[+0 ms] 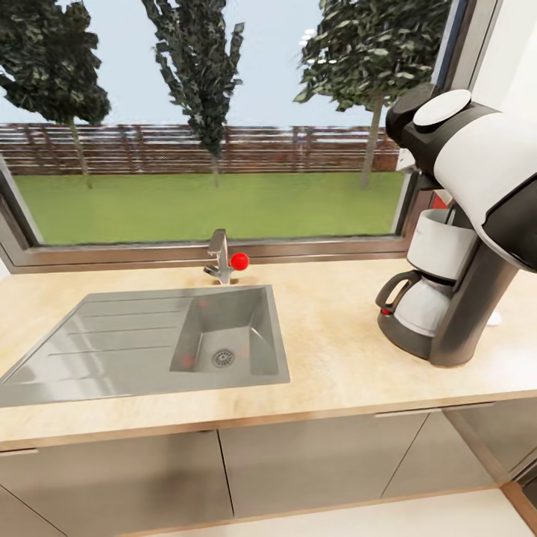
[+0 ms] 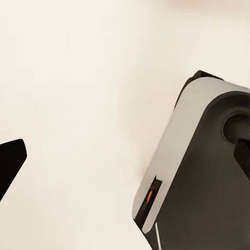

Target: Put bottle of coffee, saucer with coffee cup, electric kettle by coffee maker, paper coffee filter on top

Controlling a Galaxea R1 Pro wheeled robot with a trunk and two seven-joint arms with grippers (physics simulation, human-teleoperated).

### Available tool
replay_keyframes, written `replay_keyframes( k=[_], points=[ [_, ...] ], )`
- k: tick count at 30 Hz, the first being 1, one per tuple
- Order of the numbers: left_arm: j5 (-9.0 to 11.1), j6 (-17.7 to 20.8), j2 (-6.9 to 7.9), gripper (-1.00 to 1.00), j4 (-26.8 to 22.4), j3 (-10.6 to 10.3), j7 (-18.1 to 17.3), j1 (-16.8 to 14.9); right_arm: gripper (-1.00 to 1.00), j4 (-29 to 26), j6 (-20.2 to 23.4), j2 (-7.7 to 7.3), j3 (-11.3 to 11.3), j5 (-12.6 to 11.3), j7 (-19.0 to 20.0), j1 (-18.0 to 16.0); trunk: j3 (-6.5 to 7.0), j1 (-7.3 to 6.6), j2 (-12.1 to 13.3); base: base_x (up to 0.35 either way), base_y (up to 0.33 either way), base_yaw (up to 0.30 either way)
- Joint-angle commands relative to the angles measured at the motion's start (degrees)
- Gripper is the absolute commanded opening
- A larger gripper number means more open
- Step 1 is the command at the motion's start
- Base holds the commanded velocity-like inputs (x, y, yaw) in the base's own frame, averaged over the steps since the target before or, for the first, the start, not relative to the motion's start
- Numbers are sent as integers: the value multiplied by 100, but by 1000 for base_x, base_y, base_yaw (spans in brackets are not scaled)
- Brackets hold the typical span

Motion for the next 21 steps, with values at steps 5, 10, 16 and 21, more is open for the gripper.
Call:
replay_keyframes(
  k=[5,10,16,21],
  points=[
    [33,-5,1,100,0,41,-51,4,-100,-2,63,-7,-37,42,17,-4,-23,23,-45,0,0,0],
    [33,-6,0,100,0,41,-51,0,-100,-2,63,-17,-37,43,17,-4,-23,23,-45,0,0,0],
    [33,-5,0,100,0,41,-51,-1,-100,-2,58,-27,-37,43,17,-4,-41,45,-85,0,0,0],
    [33,-5,0,100,0,41,-51,1,-100,-2,56,-37,-37,43,18,-4,-113,133,-245,0,0,0]
  ],
)
